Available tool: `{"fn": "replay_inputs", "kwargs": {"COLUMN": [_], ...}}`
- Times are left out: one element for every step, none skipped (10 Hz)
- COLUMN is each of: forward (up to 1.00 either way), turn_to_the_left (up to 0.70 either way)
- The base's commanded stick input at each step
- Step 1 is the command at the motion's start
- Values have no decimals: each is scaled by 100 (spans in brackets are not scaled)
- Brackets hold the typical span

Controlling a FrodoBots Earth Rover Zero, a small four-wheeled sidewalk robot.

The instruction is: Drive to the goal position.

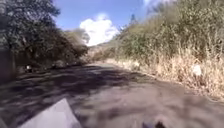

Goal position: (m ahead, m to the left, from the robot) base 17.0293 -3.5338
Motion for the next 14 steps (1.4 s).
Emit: {"fn": "replay_inputs", "kwargs": {"forward": [50,50,50,50,50,50,50,50,50,50,50,50,50,50], "turn_to_the_left": [0,0,0,0,0,0,0,-39,-50,-48,-15,0,0,0]}}
